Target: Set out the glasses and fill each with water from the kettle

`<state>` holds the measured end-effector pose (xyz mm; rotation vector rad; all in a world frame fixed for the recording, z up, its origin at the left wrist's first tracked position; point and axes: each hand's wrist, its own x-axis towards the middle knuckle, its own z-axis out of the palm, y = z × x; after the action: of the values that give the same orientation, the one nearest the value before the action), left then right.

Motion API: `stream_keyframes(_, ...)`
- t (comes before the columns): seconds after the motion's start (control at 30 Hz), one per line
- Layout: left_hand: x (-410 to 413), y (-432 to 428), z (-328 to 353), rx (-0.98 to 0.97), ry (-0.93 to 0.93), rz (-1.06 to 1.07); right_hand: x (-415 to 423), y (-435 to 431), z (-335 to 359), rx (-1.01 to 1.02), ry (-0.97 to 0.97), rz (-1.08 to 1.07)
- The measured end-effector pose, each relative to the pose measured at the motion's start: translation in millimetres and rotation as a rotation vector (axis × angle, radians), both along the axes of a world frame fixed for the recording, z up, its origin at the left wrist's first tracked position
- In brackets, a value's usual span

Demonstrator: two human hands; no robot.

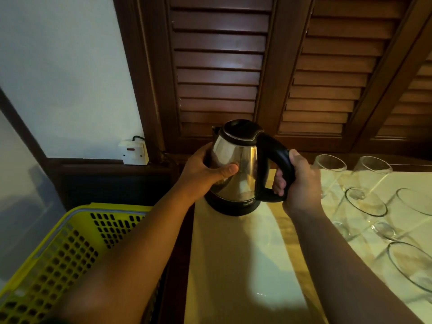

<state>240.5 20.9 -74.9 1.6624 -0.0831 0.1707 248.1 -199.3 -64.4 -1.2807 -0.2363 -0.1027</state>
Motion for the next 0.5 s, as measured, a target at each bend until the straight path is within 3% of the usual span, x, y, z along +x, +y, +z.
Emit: stream_keyframes(0.5, 1, 1, 18, 0.009, -0.054, -0.028, -18, 2, 24, 0.023, -0.03, -0.085)
